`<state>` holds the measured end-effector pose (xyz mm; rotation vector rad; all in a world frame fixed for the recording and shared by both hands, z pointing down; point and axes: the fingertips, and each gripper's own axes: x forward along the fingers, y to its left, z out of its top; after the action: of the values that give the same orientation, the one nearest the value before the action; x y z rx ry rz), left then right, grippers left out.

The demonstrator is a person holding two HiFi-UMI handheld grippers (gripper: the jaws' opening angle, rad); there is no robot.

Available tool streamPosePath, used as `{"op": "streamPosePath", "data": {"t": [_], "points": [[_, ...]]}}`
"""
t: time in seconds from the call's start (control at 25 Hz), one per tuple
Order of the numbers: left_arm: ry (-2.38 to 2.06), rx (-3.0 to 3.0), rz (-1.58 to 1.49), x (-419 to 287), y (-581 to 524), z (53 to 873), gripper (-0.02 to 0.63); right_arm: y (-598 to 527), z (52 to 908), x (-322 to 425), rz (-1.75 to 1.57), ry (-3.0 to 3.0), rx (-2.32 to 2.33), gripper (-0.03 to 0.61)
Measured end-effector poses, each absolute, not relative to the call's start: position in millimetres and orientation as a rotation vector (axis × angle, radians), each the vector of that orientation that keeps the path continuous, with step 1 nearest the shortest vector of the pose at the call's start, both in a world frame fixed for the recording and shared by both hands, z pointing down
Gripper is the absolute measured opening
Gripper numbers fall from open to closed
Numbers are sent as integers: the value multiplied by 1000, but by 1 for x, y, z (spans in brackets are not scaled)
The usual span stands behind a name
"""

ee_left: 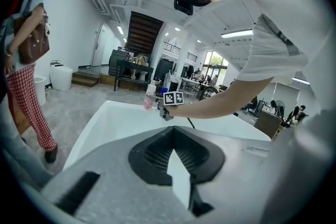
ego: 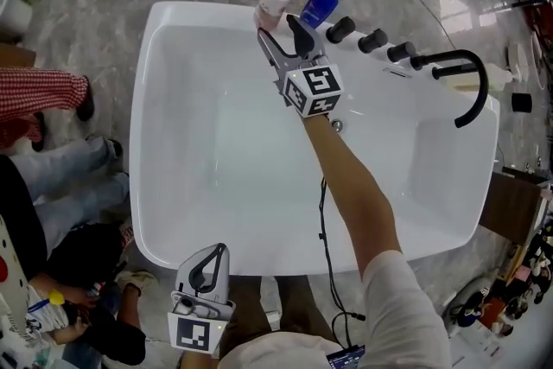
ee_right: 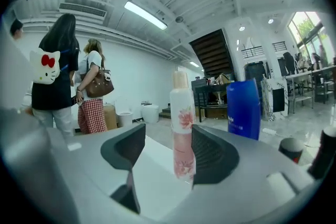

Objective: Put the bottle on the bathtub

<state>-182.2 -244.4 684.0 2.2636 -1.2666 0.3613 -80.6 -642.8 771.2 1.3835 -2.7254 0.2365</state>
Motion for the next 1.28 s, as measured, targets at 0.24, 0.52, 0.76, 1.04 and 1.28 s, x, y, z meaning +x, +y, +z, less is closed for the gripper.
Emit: {"op": "streamPosePath", "data": {"t": [0.24, 0.52, 0.76, 1.04, 1.28], "points": [[-1324, 2352, 367, -180, -271, 646, 6, -586, 708, -79, 243, -2800, 1300, 275], [-1377, 2470, 266, -158, -294, 557, 6, -511, 605, -58, 222, -2870, 1258, 269], [-1383, 2533, 233, -141, -282, 493, 6, -442, 514, -35, 175, -2917, 1273, 258], [-1358, 2604, 184, -124, -257, 438, 6, -345, 443, -14, 254, -2946, 1249, 223], [-1364, 2657, 141, -112, -234, 398, 6, -268, 392, 10, 206, -2969, 1248, 199]]}}
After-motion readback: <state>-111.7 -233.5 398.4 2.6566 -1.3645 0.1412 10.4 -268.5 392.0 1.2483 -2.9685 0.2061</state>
